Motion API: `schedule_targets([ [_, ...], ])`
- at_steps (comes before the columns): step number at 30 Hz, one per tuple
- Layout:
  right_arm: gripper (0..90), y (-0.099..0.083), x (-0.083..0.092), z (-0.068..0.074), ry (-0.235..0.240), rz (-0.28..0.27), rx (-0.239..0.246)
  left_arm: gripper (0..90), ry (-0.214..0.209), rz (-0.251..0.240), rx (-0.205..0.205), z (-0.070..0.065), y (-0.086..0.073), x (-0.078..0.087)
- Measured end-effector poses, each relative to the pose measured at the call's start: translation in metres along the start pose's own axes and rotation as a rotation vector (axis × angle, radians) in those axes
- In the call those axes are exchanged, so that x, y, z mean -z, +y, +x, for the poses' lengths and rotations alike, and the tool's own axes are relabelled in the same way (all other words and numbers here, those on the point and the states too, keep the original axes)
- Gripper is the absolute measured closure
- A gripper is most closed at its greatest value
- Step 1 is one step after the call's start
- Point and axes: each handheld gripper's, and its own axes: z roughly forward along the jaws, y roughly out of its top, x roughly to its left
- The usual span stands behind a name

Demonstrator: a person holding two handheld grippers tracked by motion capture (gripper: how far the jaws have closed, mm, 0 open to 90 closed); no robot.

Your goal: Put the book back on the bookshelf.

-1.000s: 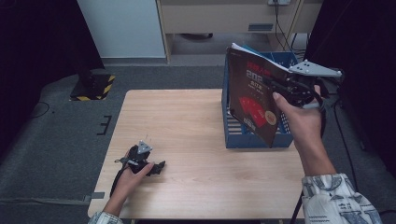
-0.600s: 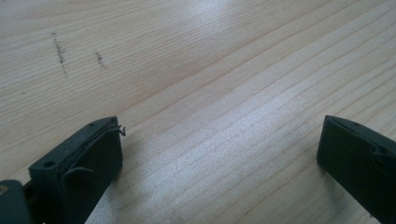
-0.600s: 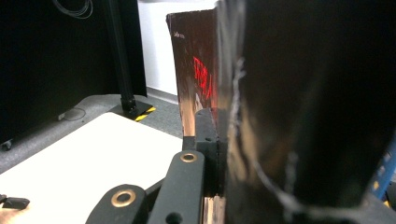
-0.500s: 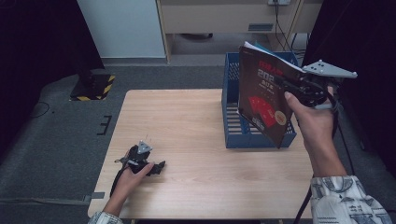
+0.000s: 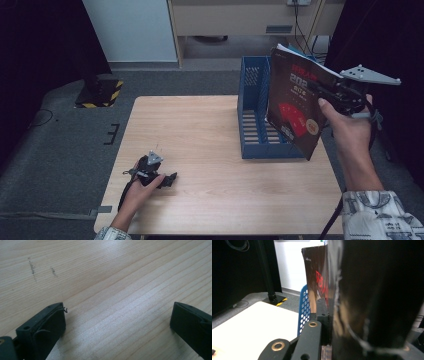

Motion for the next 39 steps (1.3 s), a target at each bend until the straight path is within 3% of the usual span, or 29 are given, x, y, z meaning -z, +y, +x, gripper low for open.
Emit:
schedule_targets([
  [11,87.2,-0.001,0.005,-0.017,-0.058,-0.001,-0.035,0.0,0.001,-0.001,0.001,0.0,0.0,0.0],
  [22,87.1,0.004,0.016,-0.025,-0.092,0.0,-0.027,0.0,0.001,0.0,0.002,0.0,0.0,0.0],
  [39,87.2,0.004,0.017,-0.04,-0.172,0.023,-0.021,0.0,0.001,0.001,0.003,-0.001,0.0,0.0],
])
